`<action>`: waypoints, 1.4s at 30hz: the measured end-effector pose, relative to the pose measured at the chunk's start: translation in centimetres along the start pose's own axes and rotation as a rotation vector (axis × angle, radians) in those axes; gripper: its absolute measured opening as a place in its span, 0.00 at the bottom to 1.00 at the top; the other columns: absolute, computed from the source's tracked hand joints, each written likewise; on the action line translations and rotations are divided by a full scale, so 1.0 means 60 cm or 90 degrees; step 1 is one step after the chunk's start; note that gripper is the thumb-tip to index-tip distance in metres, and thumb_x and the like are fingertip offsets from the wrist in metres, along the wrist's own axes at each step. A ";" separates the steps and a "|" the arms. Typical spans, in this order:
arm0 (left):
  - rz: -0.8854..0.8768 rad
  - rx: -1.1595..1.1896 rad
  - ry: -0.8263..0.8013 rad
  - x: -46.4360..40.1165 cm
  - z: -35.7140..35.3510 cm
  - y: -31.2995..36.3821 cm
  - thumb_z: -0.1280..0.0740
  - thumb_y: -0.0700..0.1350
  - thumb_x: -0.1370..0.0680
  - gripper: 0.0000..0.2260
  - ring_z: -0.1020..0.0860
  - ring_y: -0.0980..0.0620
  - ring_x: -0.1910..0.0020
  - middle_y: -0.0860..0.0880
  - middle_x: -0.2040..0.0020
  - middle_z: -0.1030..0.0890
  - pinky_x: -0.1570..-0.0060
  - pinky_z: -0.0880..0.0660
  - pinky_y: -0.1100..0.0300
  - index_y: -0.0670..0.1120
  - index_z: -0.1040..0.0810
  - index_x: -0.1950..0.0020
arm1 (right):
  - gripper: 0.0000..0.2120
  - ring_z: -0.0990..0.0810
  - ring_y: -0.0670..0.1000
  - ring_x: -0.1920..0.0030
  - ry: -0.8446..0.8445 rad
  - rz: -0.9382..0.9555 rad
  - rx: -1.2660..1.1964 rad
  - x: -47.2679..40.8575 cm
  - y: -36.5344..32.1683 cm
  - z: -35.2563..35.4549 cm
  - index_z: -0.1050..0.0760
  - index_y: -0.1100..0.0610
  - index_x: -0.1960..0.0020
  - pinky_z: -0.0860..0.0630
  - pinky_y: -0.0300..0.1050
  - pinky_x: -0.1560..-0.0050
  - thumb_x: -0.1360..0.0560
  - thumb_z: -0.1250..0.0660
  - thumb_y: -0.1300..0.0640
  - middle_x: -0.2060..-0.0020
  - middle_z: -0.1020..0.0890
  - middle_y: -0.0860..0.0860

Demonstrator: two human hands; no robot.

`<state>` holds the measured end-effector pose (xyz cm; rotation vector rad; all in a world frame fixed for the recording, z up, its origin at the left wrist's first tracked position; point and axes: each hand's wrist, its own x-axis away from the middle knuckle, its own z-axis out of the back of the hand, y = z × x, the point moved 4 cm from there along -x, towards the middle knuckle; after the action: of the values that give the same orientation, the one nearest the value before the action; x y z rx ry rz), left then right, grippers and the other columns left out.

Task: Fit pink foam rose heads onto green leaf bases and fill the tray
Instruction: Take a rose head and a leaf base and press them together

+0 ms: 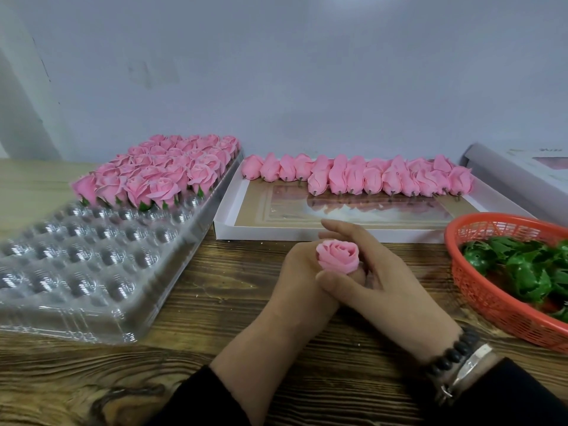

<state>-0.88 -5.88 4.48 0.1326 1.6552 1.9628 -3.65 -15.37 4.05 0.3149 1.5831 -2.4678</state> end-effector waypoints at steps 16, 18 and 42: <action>0.061 -0.005 -0.111 0.006 -0.032 -0.007 0.36 0.28 0.27 0.05 0.22 0.54 0.61 0.42 0.61 0.20 0.61 0.24 0.59 0.35 0.23 0.54 | 0.13 0.18 0.43 0.57 0.030 0.005 0.007 -0.003 -0.011 -0.010 0.18 0.45 0.55 0.24 0.38 0.56 0.24 0.42 0.47 0.57 0.16 0.42; 0.123 0.041 -0.166 0.015 -0.030 -0.011 0.36 0.29 0.28 0.09 0.24 0.52 0.67 0.46 0.69 0.22 0.66 0.26 0.59 0.41 0.23 0.64 | 0.12 0.22 0.50 0.74 -0.047 -0.031 -0.006 0.001 -0.012 -0.016 0.20 0.43 0.53 0.26 0.42 0.75 0.25 0.42 0.46 0.63 0.16 0.51; 0.032 0.007 0.017 0.002 -0.029 -0.004 0.43 0.28 0.23 0.09 0.21 0.61 0.61 0.45 0.61 0.21 0.58 0.24 0.68 0.35 0.24 0.53 | 0.10 0.21 0.36 0.53 0.162 0.040 -0.078 0.005 -0.015 -0.012 0.19 0.49 0.53 0.30 0.26 0.54 0.29 0.34 0.47 0.58 0.16 0.40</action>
<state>-1.65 -7.32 3.80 0.1545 1.6964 2.0010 -4.15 -14.37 4.48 0.6710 1.7805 -2.3467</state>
